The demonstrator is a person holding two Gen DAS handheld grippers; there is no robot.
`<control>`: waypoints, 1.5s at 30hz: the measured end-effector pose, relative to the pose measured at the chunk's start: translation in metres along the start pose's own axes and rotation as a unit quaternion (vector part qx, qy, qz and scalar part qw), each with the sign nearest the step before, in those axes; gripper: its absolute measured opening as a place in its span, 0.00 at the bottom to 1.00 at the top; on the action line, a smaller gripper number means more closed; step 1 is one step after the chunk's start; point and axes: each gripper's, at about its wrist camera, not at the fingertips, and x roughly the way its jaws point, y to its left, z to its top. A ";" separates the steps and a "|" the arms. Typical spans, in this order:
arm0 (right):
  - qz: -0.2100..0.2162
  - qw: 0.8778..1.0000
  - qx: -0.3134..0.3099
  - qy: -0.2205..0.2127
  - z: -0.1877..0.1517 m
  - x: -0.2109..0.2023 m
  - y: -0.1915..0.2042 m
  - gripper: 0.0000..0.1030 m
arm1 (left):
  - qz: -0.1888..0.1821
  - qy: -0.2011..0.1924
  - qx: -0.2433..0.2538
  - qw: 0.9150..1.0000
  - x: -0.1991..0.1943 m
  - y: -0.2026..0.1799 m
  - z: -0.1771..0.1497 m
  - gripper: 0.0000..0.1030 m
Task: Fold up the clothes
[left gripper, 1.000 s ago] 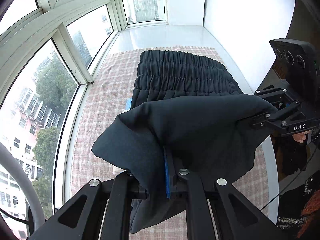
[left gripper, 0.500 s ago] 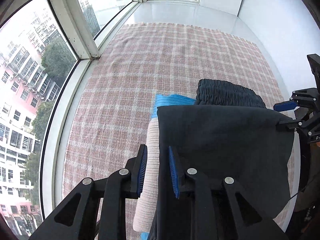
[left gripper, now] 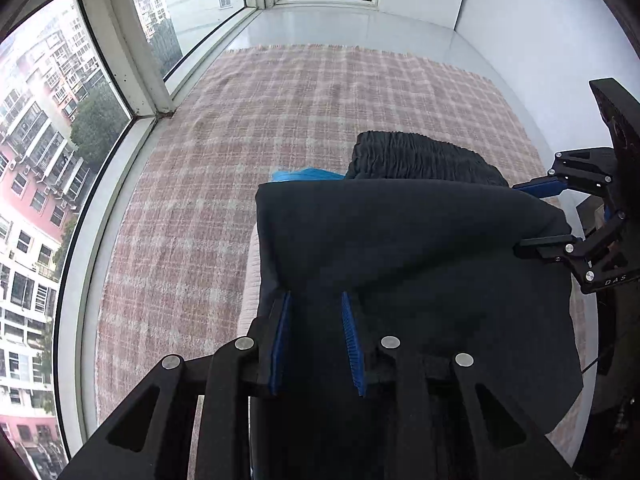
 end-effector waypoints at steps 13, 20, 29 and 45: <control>-0.002 0.999 -0.015 -0.028 -0.044 -0.051 0.021 0.59 | -0.001 -0.027 -0.032 0.999 -0.059 -0.008 -0.102 0.29; -0.074 0.997 -0.005 0.006 -0.069 -0.049 0.037 0.59 | 0.084 -0.016 -0.194 0.977 -0.069 0.031 -0.140 0.22; -0.119 0.990 -0.010 -0.079 -0.121 -0.158 0.101 0.65 | 0.108 -0.102 -0.182 0.972 -0.203 -0.079 -0.218 0.51; -0.068 0.984 -0.001 -0.164 -0.252 -0.288 0.241 0.66 | 0.202 -0.181 -0.293 0.917 -0.355 -0.222 -0.445 0.74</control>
